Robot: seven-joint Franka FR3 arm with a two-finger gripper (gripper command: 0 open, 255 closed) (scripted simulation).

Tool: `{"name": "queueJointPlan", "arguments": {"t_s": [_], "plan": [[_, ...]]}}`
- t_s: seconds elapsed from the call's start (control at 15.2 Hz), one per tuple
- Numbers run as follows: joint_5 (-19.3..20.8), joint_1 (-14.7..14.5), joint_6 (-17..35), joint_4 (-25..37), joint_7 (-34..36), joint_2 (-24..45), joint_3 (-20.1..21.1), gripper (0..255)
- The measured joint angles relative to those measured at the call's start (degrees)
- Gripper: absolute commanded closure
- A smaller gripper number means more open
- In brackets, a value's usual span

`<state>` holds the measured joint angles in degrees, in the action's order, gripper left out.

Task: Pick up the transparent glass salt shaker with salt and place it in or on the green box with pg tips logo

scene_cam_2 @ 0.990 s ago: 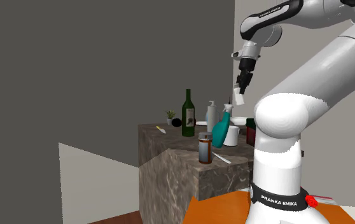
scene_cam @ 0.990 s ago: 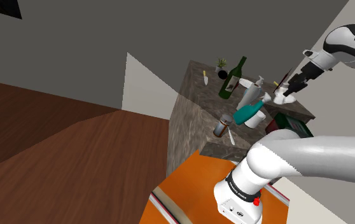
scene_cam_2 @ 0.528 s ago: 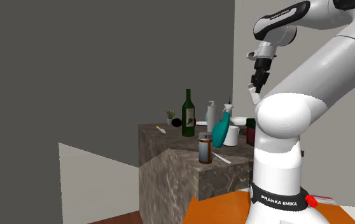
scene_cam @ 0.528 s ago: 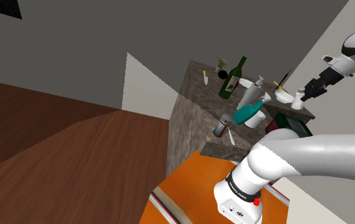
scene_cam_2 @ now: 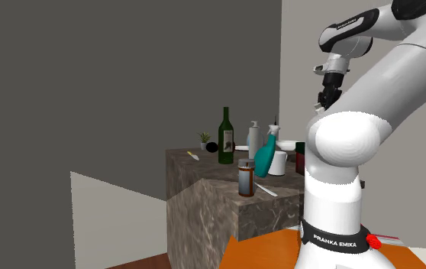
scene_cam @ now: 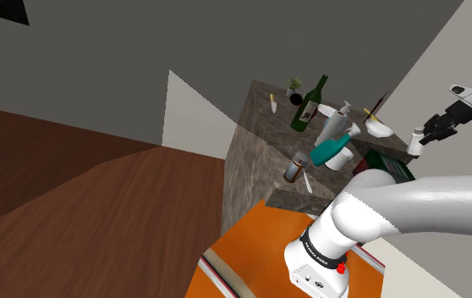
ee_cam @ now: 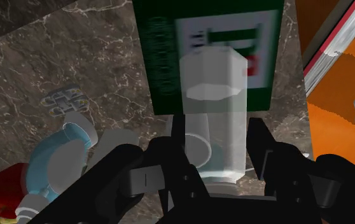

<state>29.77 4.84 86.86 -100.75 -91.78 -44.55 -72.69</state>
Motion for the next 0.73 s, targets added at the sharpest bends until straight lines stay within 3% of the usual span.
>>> {"name": "queueJointPlan", "arguments": {"t_s": [0.73], "plan": [[2.9,1.4,6.6,-7.5,0.4,-2.4,-2.7,255]]}}
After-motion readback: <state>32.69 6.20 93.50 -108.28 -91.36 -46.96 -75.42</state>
